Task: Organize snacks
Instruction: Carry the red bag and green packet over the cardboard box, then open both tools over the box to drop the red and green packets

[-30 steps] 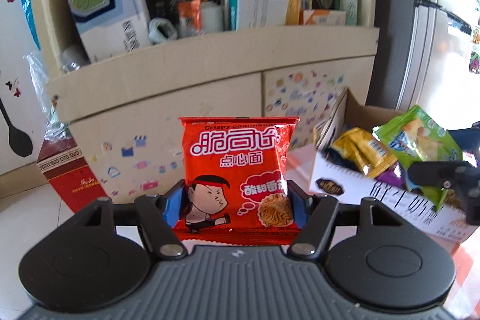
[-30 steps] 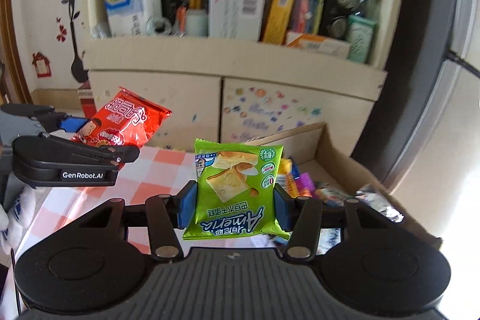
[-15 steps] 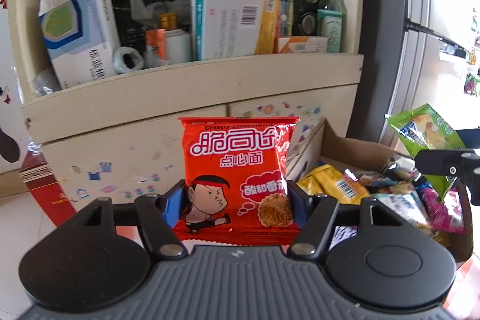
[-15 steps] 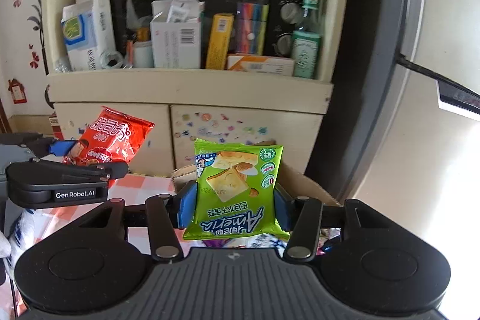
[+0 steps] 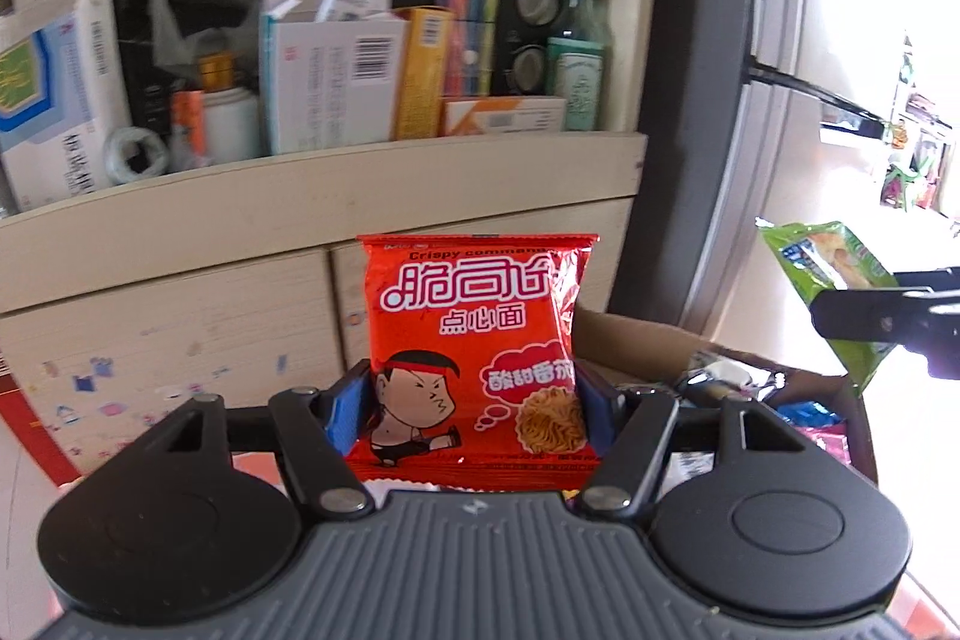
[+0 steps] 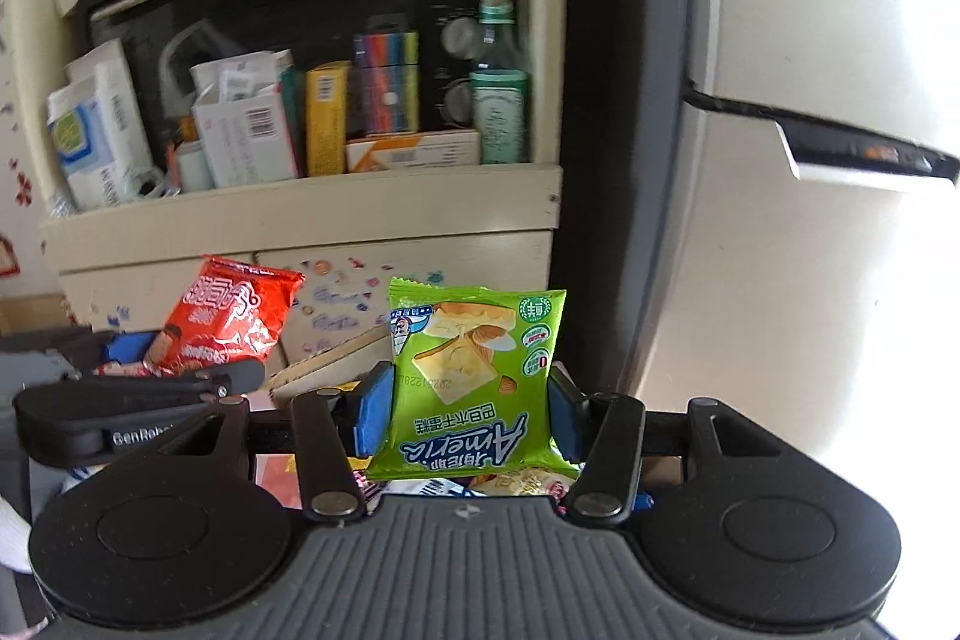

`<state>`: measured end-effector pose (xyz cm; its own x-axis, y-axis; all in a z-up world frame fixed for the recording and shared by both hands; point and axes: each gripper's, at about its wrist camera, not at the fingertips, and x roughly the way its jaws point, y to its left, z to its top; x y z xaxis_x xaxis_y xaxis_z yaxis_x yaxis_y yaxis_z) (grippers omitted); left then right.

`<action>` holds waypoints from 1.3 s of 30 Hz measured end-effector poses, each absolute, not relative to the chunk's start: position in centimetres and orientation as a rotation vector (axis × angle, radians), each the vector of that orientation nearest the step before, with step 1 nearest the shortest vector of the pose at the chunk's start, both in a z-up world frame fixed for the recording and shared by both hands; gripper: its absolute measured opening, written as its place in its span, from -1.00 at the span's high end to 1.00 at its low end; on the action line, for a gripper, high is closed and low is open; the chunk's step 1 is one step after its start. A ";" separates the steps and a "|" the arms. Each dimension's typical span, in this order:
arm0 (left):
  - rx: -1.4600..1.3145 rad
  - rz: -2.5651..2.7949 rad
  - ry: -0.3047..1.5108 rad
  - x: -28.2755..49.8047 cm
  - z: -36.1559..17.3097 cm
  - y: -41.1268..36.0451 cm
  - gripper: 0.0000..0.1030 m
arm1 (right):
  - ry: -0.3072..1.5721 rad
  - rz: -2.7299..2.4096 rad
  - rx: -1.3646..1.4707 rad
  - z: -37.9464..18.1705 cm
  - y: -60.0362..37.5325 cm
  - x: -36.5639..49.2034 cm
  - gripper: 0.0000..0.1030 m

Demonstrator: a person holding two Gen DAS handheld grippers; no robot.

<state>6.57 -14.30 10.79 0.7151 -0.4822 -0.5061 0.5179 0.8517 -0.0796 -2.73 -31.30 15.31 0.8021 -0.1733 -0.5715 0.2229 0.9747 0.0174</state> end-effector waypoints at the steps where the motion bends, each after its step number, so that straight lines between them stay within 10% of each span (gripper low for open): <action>1: 0.067 -0.564 0.541 6.6 10.8 -14.7 -0.31 | 0.605 -0.221 0.101 15.2 -31.6 -2.8 -0.14; 12: 0.078 -0.658 0.586 7.9 9.0 -19.3 -0.33 | 0.657 -0.299 0.182 13.4 -33.7 -1.6 -0.22; 17: 0.141 -0.659 0.601 7.5 8.4 -20.4 -0.86 | 0.693 -0.333 0.304 12.5 -35.2 -1.5 -0.55; 39: 0.231 -0.558 0.763 5.1 10.9 -19.4 -0.97 | 0.771 -0.380 0.265 12.7 -35.1 -2.1 -0.98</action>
<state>5.09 -19.41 10.89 0.5873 -0.3927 -0.7077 0.5555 0.8315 -0.0004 -2.06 -35.10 12.71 0.6550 -0.2356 -0.7180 0.4268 0.8995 0.0942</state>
